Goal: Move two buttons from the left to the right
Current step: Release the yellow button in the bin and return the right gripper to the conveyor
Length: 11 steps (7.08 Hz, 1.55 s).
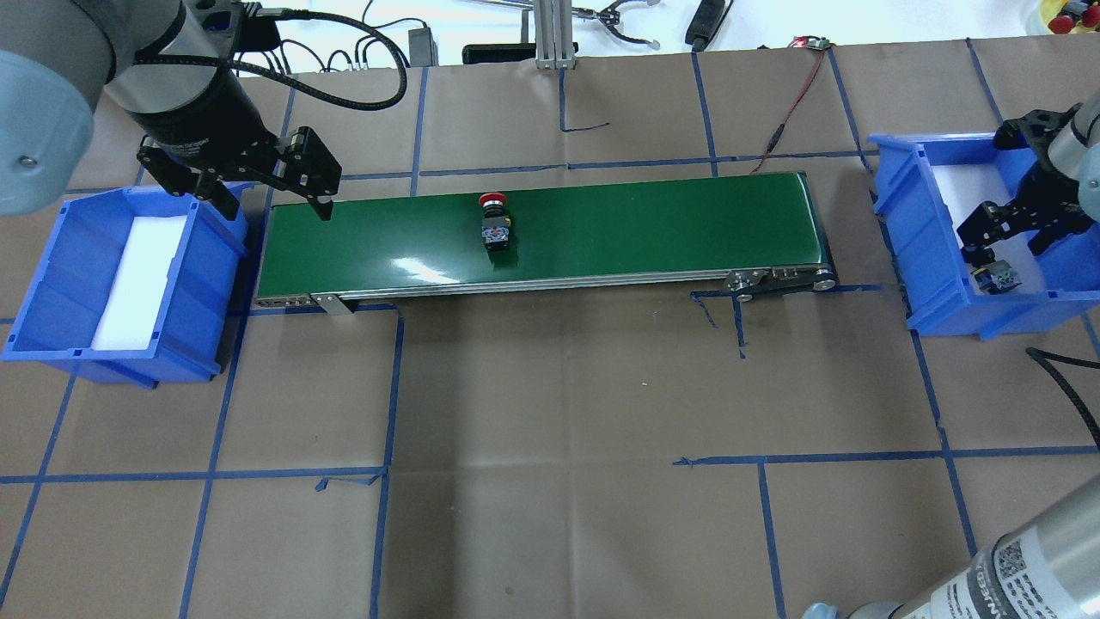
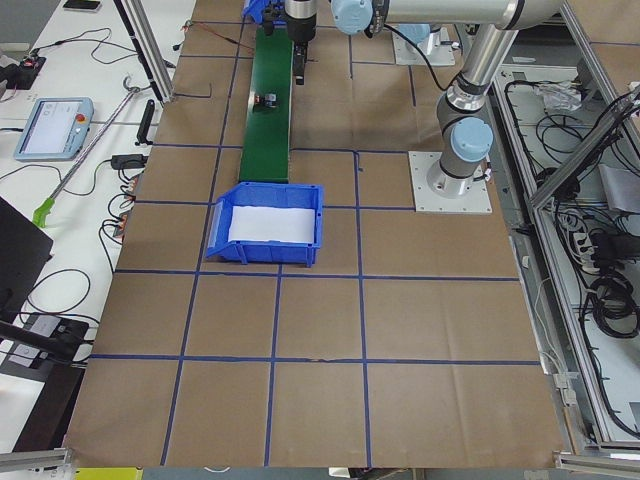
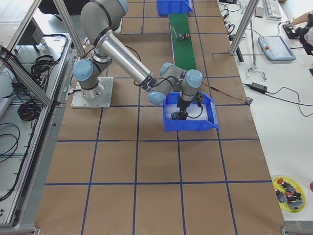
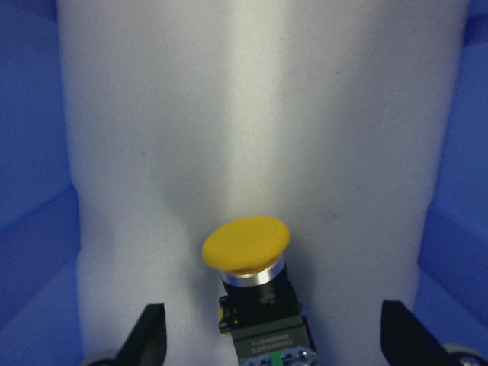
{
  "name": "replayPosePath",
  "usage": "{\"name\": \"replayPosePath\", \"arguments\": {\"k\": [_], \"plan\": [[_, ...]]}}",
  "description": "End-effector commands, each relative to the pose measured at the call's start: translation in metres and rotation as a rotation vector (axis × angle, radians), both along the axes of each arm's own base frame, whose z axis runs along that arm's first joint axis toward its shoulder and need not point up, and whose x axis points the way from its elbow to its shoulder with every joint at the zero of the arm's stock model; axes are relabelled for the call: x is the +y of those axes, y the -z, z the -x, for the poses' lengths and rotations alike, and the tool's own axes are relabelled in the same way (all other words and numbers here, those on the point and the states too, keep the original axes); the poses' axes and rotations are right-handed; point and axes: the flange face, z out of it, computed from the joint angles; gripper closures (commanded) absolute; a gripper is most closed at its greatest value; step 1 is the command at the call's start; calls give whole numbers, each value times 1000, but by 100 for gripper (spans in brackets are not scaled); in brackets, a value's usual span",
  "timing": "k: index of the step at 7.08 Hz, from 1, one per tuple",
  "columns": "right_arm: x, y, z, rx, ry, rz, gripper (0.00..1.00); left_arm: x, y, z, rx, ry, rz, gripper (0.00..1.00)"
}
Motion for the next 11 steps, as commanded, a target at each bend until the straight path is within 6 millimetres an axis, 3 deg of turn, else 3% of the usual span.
{"name": "replayPosePath", "arguments": {"k": [1,3,4,6,9,10,11], "plan": [[1,-46,-5,36,6,64,0,0,0,0,0,0,0,0],[15,-125,-16,103,5,169,0,-1,-2,0,0,0,11,0],[21,-146,-37,102,5,185,0,-2,-1,0,0,2,11,0],[33,-185,-117,84,63,195,0,-2,-1,0,0,2,13,0],[34,-185,-260,-75,-122,191,0,-2,-2,0,0,2,14,0],[33,-183,-289,-163,-154,209,0,-2,-2,0,0,2,14,0],[33,-179,-298,-207,-161,203,0,-2,-2,0,0,2,14,0]]}}
